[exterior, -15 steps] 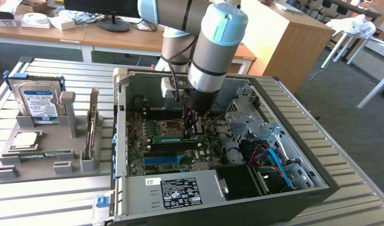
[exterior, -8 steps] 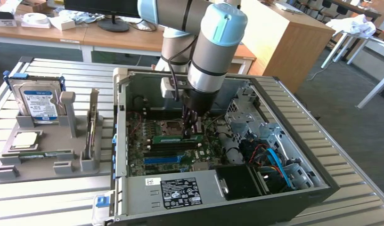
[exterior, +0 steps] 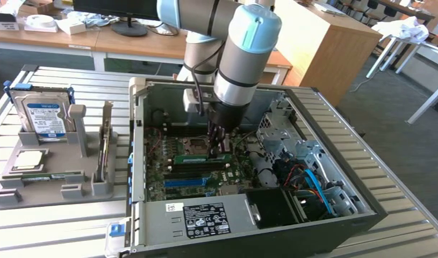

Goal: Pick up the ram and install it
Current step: 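Insert the ram into the slot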

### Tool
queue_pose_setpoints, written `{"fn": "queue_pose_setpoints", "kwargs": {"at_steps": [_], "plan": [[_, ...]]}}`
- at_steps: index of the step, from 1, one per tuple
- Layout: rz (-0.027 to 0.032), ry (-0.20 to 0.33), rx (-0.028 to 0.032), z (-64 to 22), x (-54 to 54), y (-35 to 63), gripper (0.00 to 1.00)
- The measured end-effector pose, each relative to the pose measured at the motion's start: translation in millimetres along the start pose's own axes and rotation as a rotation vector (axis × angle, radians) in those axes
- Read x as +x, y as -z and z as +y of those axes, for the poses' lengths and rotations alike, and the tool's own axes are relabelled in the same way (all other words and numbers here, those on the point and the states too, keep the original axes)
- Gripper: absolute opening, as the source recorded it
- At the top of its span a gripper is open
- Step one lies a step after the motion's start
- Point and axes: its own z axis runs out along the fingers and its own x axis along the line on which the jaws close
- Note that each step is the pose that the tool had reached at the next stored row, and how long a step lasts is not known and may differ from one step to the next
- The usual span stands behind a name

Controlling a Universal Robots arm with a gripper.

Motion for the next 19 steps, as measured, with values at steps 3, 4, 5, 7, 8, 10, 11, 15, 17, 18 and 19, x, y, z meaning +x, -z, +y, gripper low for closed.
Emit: {"fn": "queue_pose_setpoints", "kwargs": {"at_steps": [3,4,5,7,8,10,11,15,17,18,19], "plan": [[0.0000,0.000,-0.0001,0.0,0.1,-2.5,0.11],[0.0001,0.000,-0.0001,0.0,0.1,-2.9,0.11],[0.0002,0.000,-0.0001,0.0,0.1,-2.8,0.11],[0.0002,0.000,-0.0001,0.0,0.2,-2.8,0.11],[0.0002,0.000,-0.0001,0.0,0.1,-2.9,0.11],[-0.0002,0.000,0.0000,0.0,-0.6,-3.3,0.11],[-0.0001,0.000,0.0000,0.0,-0.9,-3.3,0.11],[-0.0001,0.000,0.0000,-0.1,-0.9,-4.3,0.11],[-0.0001,0.000,0.0000,-0.1,-0.9,-6.0,0.11],[0.0000,0.000,0.0000,-0.1,-0.8,-6.7,0.11],[0.0000,0.000,0.0000,-0.1,-0.8,-7.4,0.11]]}}
